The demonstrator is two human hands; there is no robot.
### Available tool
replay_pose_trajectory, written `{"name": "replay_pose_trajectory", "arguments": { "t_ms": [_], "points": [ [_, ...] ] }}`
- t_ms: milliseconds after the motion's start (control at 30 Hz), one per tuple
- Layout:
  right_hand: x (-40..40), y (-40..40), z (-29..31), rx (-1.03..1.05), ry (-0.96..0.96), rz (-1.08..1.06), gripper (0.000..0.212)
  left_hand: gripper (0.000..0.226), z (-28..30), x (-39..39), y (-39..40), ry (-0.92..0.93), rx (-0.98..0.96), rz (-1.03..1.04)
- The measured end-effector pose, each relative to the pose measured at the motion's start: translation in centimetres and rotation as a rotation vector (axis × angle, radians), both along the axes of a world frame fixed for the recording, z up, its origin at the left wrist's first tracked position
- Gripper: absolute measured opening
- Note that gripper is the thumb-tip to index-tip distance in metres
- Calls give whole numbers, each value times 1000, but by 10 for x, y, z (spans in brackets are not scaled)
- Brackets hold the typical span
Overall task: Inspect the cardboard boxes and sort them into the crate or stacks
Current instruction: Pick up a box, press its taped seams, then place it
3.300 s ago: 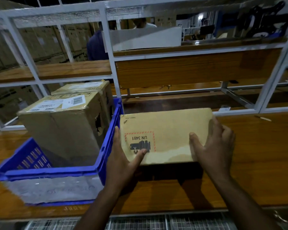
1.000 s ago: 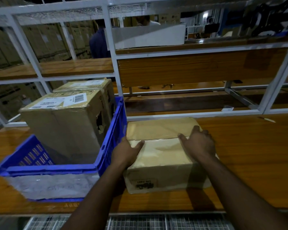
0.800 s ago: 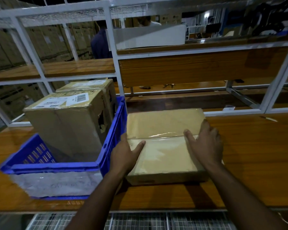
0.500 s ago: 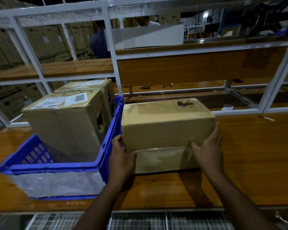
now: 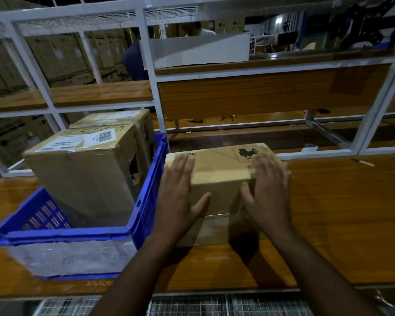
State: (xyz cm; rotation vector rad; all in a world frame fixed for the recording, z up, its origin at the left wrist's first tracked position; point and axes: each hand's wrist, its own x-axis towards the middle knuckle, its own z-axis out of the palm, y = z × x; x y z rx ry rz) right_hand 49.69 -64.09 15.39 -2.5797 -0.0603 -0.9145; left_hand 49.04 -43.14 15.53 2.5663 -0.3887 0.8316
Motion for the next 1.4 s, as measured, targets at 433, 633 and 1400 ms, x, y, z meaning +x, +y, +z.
{"name": "replay_pose_trajectory", "arguments": {
  "t_ms": [433, 633, 1400],
  "points": [
    [15, 39, 18, -175, 152, 203, 57, 77, 17, 20, -28, 124, 293, -73],
    [17, 37, 16, -169, 142, 213, 60, 74, 16, 23, -26, 109, 270, -65],
    [-17, -42, -48, 794, 215, 10, 47, 97, -4, 0, 34, 223, -367, 45]
  ]
}}
